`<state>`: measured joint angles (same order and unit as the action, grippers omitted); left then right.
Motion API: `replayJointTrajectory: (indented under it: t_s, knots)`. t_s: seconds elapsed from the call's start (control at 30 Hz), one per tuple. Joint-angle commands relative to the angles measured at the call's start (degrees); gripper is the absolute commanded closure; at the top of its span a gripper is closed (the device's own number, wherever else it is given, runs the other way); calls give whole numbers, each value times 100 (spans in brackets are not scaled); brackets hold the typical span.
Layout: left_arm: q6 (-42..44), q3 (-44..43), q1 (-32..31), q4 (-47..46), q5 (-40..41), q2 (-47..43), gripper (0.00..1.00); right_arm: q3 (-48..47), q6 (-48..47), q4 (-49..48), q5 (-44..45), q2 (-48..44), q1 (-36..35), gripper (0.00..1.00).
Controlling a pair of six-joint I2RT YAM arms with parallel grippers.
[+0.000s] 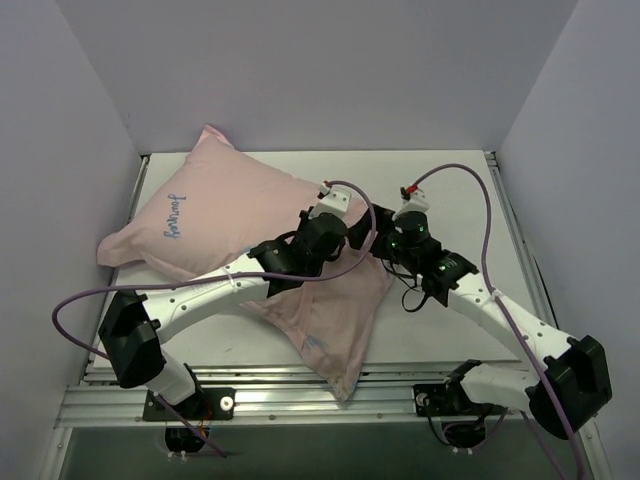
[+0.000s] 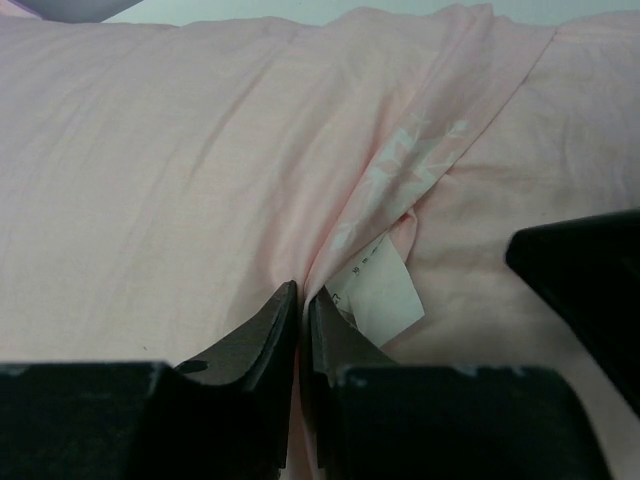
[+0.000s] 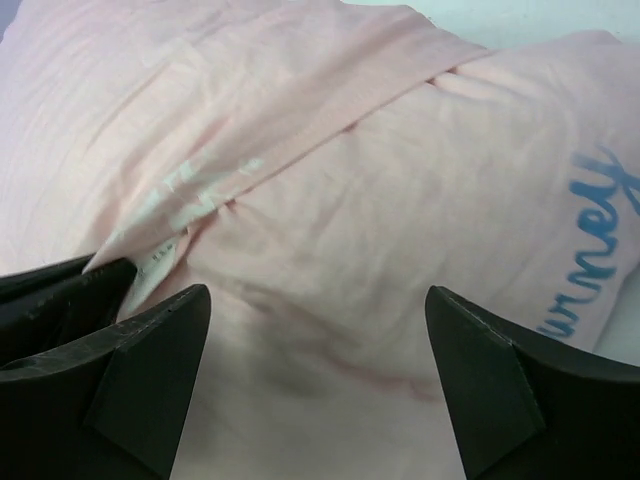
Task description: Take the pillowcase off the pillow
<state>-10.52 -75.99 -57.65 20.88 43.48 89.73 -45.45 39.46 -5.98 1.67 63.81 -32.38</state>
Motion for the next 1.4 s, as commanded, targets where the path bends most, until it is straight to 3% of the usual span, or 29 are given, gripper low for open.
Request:
replayJointTrajectory:
  t_s: [0.0, 0.23, 0.37, 0.4, 0.47, 0.67, 0.9, 0.97, 1.1, 1.23, 1.33, 1.37]
  knots:
    - [-195, -4, 148, 83, -77, -351, 82, -559, 53, -79, 359, 517, -285, 17]
    - [-415, 268, 359, -23, -340, -448, 83, -799, 246, 35, 965, 1563, -770, 20]
    - [-661, 540, 648, 38, -227, -483, 83, -492, 343, 447, 1703, 1670, -814, 60]
    - [-731, 593, 719, 143, -218, -492, 83, -421, 378, 631, 1835, 1617, -814, 81]
    - [-985, 725, 929, 240, -235, -492, 83, -203, 422, 957, 2168, 1503, -787, 100]
    - [-1373, 814, 1194, 627, -183, -536, 84, 1000, 843, 1379, 1917, 599, -410, 100]
    - [-1303, 918, 1317, 724, -15, -799, 87, 1767, 1038, 2092, 1451, -1079, 854, 100]
    - [-1312, 945, 1370, 707, -190, -800, 88, 1768, 775, 2013, 1038, -1073, 1207, 100]
    - [-1399, 1007, 1318, 532, -689, -747, 88, 1356, 335, 1618, 177, -722, 1129, 100]
    - [-1566, 1139, 1133, 250, -973, -694, 88, 469, 132, 1775, 175, -449, 857, 98]
    - [-1593, 1095, 966, 258, -982, -606, 88, -313, 1, 1960, 491, -142, 628, 74]
    - [-1602, 1086, 905, 267, -965, -589, 88, -646, -43, 1977, 475, -45, 593, 57]
